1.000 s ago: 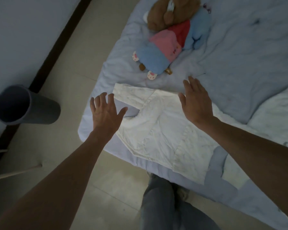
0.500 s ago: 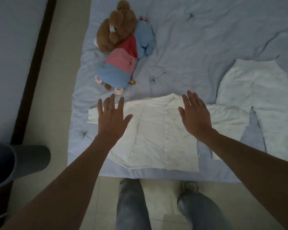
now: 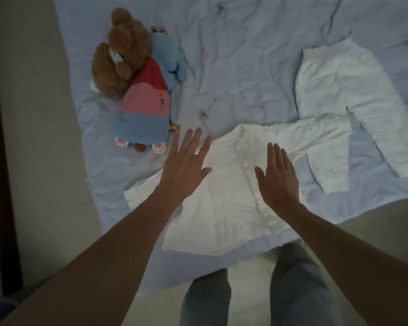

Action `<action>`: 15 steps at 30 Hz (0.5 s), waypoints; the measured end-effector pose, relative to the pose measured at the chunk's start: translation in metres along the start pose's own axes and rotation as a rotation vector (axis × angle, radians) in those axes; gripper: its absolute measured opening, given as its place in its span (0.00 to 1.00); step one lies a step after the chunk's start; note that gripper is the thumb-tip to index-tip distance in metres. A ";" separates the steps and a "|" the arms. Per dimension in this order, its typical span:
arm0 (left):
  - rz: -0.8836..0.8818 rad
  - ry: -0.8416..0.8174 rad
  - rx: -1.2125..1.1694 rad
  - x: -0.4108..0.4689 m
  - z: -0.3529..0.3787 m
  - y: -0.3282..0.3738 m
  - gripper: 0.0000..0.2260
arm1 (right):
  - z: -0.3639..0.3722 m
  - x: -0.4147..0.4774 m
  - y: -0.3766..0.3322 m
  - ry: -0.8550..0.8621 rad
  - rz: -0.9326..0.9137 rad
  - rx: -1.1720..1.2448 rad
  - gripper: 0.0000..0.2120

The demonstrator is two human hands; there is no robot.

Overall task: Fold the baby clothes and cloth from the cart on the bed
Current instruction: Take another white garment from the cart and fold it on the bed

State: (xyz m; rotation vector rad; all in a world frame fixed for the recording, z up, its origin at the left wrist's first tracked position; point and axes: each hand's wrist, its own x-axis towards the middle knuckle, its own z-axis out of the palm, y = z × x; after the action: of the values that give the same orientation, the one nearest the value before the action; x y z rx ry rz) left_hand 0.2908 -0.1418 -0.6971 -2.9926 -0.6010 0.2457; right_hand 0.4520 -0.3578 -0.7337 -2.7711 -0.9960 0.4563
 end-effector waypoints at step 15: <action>0.614 -0.034 0.112 0.091 0.039 0.042 0.49 | 0.072 -0.090 0.013 0.061 0.456 0.136 0.46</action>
State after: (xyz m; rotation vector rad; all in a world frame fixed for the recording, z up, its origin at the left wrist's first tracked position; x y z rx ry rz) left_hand 0.3824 -0.1431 -0.7530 -2.9745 0.3381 0.3488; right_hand 0.3700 -0.4223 -0.7837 -2.8544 -0.2974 0.4713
